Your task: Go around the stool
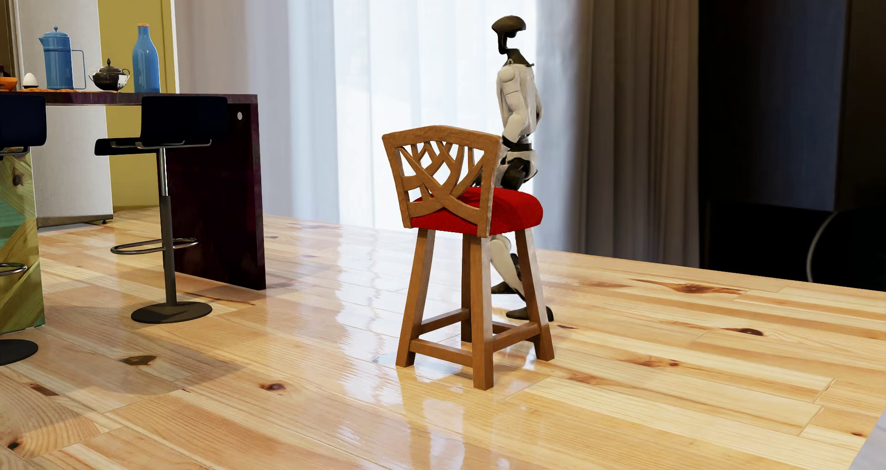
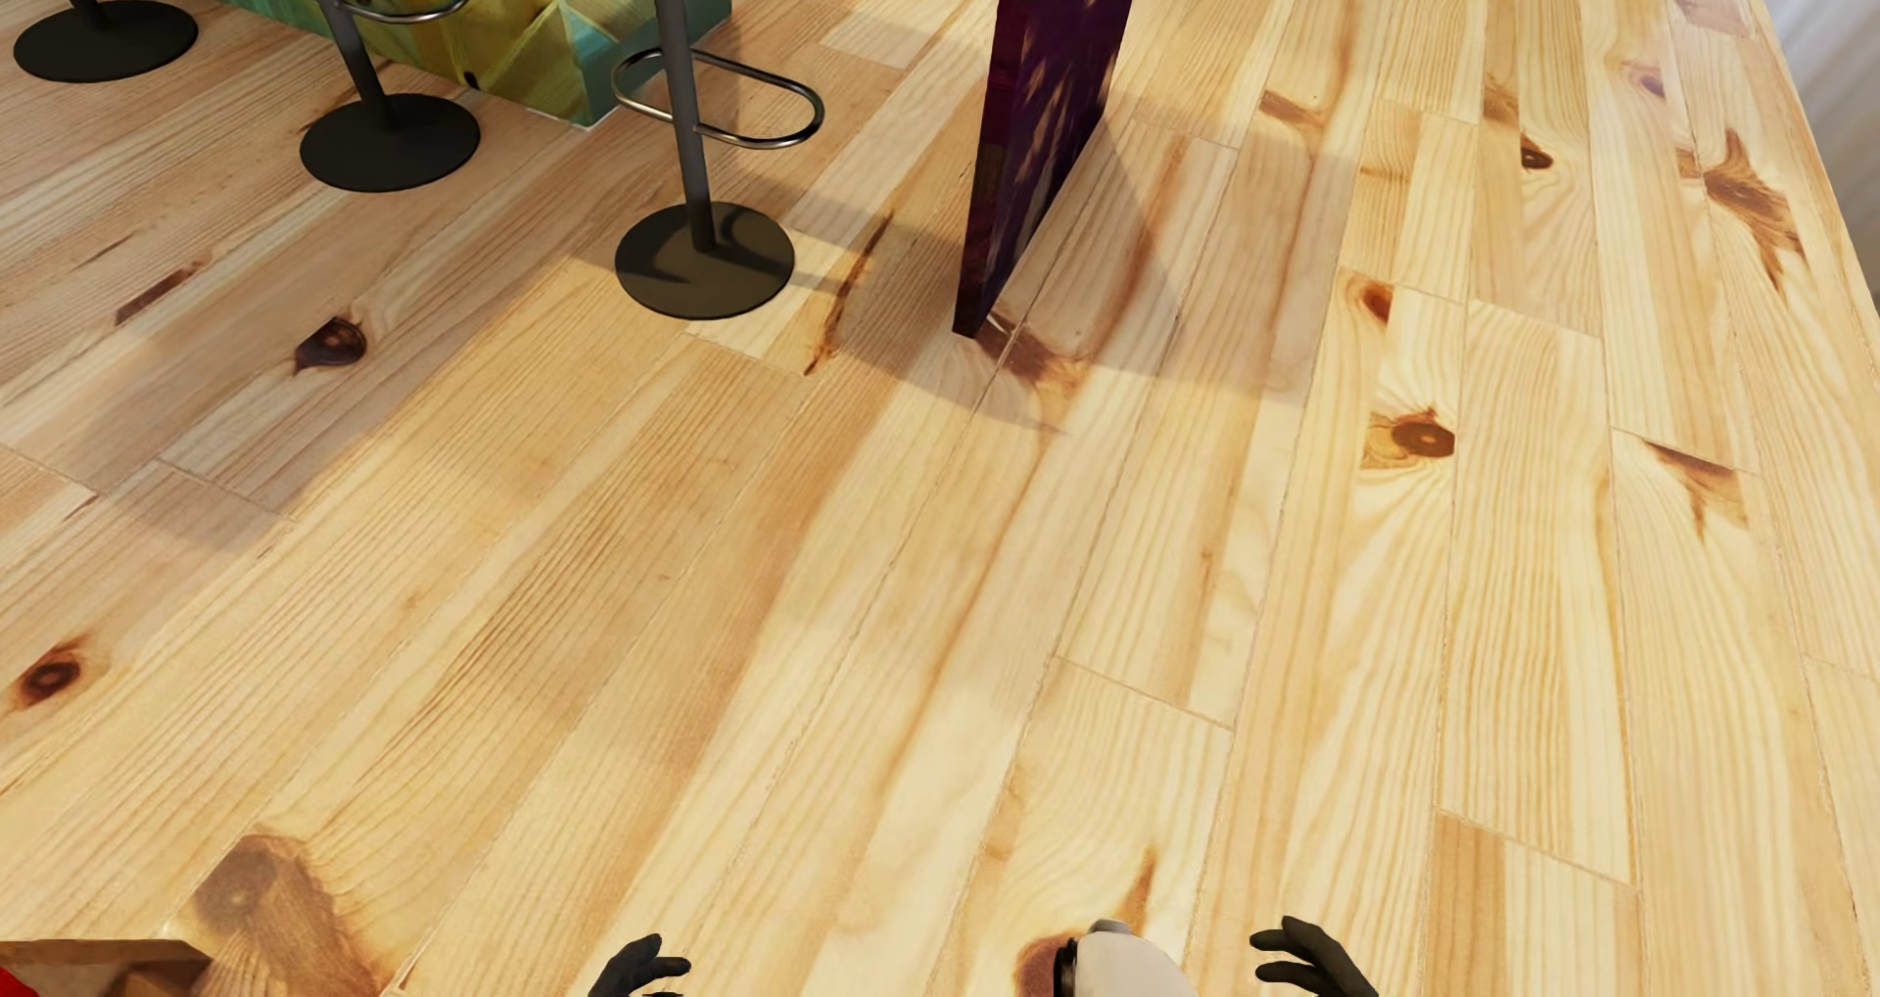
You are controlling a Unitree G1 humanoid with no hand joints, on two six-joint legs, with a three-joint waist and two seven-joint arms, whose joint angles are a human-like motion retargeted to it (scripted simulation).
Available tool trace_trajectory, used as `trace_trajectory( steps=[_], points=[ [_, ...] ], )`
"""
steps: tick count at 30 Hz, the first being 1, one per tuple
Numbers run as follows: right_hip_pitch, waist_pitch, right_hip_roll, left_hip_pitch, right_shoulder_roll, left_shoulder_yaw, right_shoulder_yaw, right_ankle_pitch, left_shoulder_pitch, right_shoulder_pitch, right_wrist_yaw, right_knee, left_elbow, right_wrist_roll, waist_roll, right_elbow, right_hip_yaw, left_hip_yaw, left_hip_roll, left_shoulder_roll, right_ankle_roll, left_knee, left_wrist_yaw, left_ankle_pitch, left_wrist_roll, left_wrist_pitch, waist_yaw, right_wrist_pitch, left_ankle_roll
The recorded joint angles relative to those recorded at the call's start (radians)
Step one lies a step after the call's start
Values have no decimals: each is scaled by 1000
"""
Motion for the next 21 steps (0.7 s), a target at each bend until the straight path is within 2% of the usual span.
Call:
trace_trajectory(
  steps=[1,2,3,4,5,7,8,9,10,11,12,13,14,15,16,17,18,19,20,21],
  points=[
    [-10,-2,-10,25,-25,-2,-8,7,-56,44,9,-119,-13,6,-30,-6,-20,-17,-19,-16,2,41,-3,-16,-17,-6,-8,21,-18],
    [28,8,-34,-7,-55,4,-10,134,-105,36,0,-200,-23,27,-43,55,-47,-18,-34,-16,3,210,-21,35,-38,-4,-3,-2,28],
    [73,14,-43,-83,-85,0,-9,76,-119,14,-32,-184,-3,59,1,61,-101,25,14,-21,-97,370,-56,172,-55,-2,30,-15,48],
    [132,24,-59,-146,-87,32,-9,26,-104,-26,-77,-184,25,88,45,37,-150,77,69,-28,-166,438,-97,252,-63,-1,63,-12,10],
    [204,42,-79,-199,-88,46,-20,-14,-66,-85,-121,-199,17,110,87,1,-176,112,100,-3,-96,454,-133,210,-55,13,130,0,-39],
    [301,6,-108,-269,-20,63,75,-90,63,-194,-180,-190,-13,135,149,-80,-220,117,147,41,-99,246,-140,100,-16,53,212,14,-27],
    [249,-13,-130,-255,32,2,95,-38,84,-252,-179,-14,75,129,167,-82,-181,99,143,72,-60,130,-113,127,-7,63,194,-6,-48],
    [175,-14,-104,-210,48,-29,115,59,71,-234,-153,128,134,114,151,-32,-78,85,109,68,-35,116,-71,97,-21,83,150,-66,-48],
    [121,-12,-70,-152,50,1,91,36,79,-164,-114,134,103,93,123,-37,3,74,80,44,-16,84,-31,73,-46,98,102,-98,-52],
    [71,-22,-64,-102,18,25,63,-36,79,-84,-67,68,64,67,88,-29,32,54,51,15,-3,51,4,50,-69,96,38,-106,-58],
    [50,-26,-56,-51,-5,22,19,-25,25,-18,-29,-51,9,47,49,16,38,29,30,-9,11,26,19,25,-67,91,24,-91,-68],
    [80,-30,-66,-46,-51,40,10,31,-16,15,-3,-160,-46,40,46,53,12,3,26,-65,-1,85,8,9,-60,73,29,-60,-50],
    [136,-20,-67,-94,-100,-16,15,-19,-37,-10,4,-157,-13,50,88,83,-49,28,57,-78,-124,242,-40,66,-63,28,64,-13,24],
    [205,-11,-69,-138,-98,10,1,-51,-12,-56,-15,-186,19,69,121,62,-87,75,79,-44,-88,330,-114,106,-79,-9,114,30,23],
    [282,-6,-77,-175,-86,44,5,-77,22,-98,-47,-227,29,95,149,15,-126,112,80,-6,-81,371,-172,107,-99,-26,163,59,-20],
    [361,-5,-97,-209,-60,58,26,-102,59,-133,-89,-270,7,124,165,-55,-162,146,68,16,-77,359,-198,100,-114,-22,225,70,-30],
    [422,-15,-103,-246,-33,72,55,-131,89,-188,-122,-295,-23,147,178,-84,-178,150,68,4,-62,302,-188,95,-113,-3,270,48,-27],
    [446,-15,-104,-263,-13,37,79,-133,112,-256,-140,-238,-22,161,194,-89,-168,139,76,5,-41,220,-156,86,-104,14,289,16,-38],
    [376,-23,-78,-253,47,-20,73,-26,131,-314,-139,-20,37,161,211,-40,-121,117,112,36,-15,102,-110,154,-88,22,244,-42,12],
    [280,-9,-63,-211,64,-45,99,109,121,-277,-117,142,122,142,173,-22,-49,108,84,35,3,107,-59,110,-73,30,176,-80,13]
  ],
)
